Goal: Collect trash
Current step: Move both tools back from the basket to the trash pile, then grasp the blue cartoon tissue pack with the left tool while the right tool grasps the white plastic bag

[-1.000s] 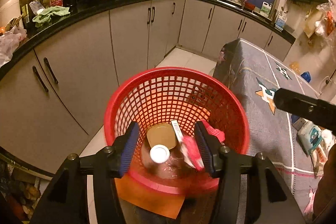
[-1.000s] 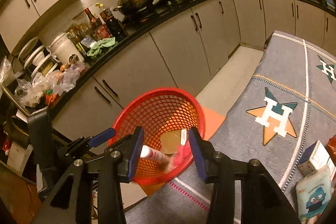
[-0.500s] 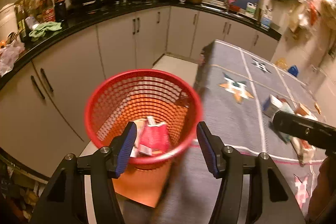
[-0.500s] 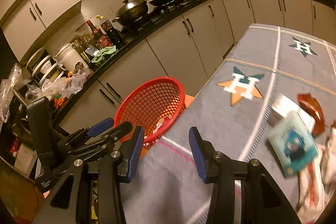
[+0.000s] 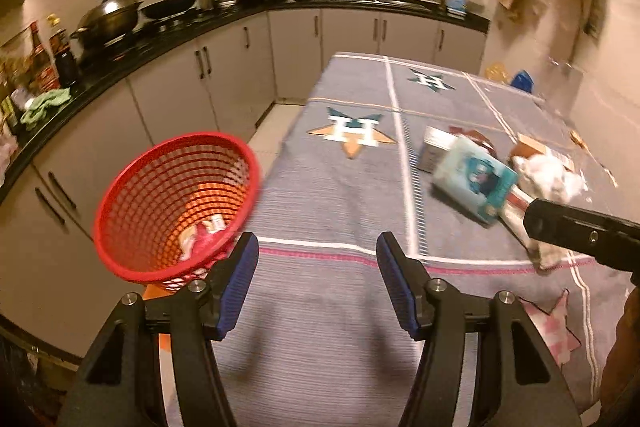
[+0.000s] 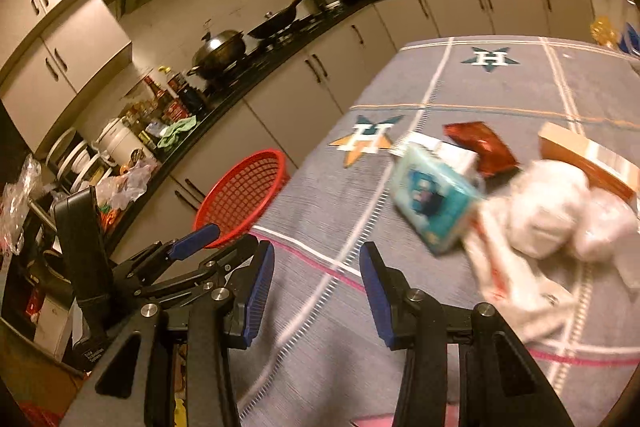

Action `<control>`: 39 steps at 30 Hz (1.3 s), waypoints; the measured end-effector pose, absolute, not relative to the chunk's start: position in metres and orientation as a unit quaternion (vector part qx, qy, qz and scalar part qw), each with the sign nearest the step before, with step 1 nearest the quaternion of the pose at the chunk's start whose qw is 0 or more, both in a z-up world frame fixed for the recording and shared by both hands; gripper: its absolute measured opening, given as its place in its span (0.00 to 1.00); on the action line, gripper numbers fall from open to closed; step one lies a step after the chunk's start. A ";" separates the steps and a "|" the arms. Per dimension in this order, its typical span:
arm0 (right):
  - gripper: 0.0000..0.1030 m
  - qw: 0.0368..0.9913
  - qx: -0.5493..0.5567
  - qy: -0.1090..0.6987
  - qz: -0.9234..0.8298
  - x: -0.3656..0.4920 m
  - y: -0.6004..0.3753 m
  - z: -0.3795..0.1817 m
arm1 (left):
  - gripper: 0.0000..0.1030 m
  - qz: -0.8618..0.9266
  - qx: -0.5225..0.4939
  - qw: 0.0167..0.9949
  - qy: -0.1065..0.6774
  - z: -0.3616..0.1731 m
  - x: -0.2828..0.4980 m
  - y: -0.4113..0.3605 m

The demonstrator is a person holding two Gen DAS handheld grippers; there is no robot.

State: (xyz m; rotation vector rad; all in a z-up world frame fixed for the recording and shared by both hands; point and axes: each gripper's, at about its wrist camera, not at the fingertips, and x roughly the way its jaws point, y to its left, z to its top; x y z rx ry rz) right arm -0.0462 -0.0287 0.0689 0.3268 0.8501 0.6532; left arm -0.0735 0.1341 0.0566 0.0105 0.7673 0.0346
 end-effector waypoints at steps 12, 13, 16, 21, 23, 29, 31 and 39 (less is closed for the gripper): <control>0.46 0.868 0.184 0.390 0.247 -0.054 -0.122 0.066 | 0.59 -0.022 0.026 0.917 0.398 0.041 -0.072 0.090; 0.46 0.869 0.182 0.393 0.241 -0.053 -0.125 0.065 | 0.59 -0.027 0.026 0.916 0.400 0.039 -0.071 0.088; 0.46 0.867 0.175 0.405 0.230 -0.047 -0.129 0.059 | 0.59 -0.035 0.028 0.914 0.403 0.037 -0.071 0.082; 0.46 0.872 0.120 0.420 0.219 -0.038 -0.111 0.051 | 0.59 -0.039 0.027 0.912 0.408 0.034 -0.070 0.081; 0.46 0.874 0.090 0.428 0.212 -0.030 -0.101 0.047 | 0.59 -0.041 0.025 0.911 0.410 0.033 -0.069 0.083; 0.46 0.862 0.043 0.463 0.200 -0.011 -0.083 0.023 | 0.59 -0.045 0.018 0.909 0.415 0.033 -0.064 0.084; 0.46 0.861 0.035 0.466 0.200 -0.011 -0.080 0.020 | 0.59 -0.051 0.008 0.906 0.420 0.033 -0.060 0.085; 0.25 0.853 0.060 0.467 0.226 -0.037 -0.092 0.026 | 0.69 -0.076 -0.036 0.898 0.431 0.044 -0.042 0.077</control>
